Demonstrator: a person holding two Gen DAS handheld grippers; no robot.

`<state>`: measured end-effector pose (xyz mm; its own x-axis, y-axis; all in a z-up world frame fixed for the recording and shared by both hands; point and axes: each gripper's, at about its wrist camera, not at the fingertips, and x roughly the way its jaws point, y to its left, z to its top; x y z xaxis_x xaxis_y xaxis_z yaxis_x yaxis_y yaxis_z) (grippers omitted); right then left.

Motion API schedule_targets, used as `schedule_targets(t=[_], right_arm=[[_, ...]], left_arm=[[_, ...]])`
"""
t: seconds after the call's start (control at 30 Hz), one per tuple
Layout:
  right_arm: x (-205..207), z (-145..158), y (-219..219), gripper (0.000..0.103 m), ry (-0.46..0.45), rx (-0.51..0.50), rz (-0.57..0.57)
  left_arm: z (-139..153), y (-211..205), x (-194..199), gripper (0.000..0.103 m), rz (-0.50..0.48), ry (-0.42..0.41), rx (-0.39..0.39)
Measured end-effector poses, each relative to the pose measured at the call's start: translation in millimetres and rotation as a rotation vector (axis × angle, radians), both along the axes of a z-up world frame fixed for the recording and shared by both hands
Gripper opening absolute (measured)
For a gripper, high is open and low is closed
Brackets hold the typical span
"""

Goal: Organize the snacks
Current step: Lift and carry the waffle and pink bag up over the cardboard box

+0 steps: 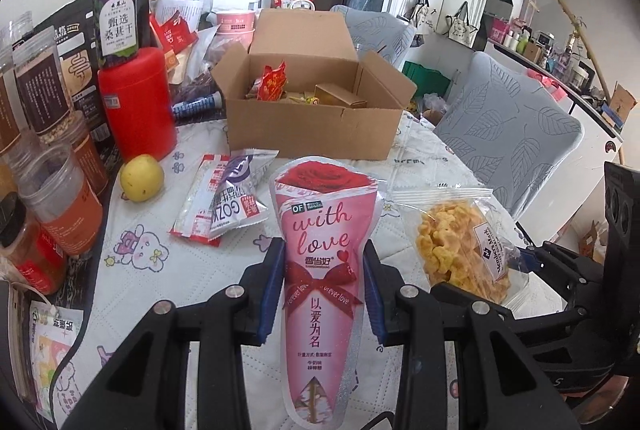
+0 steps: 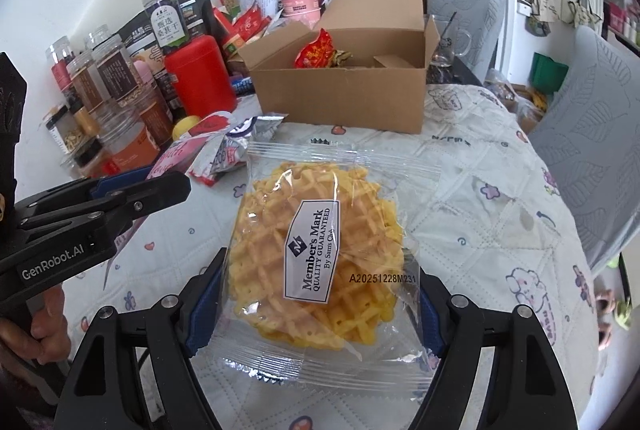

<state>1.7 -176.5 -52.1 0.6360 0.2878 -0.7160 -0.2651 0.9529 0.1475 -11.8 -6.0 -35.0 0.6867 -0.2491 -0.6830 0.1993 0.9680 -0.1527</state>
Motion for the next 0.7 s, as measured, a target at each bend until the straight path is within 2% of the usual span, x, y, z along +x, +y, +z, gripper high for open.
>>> schedule_targets(t=[0.33, 0.7], right_arm=[[9, 39, 0, 0.080, -0.101, -0.001, 0.016], [44, 76, 0, 0.080, -0.200, -0.009, 0.031]], left_arm=[[38, -3, 10, 0.036, -0.024, -0.096, -0.017], [76, -9, 39, 0.036, -0.037, -0.201, -0.014]])
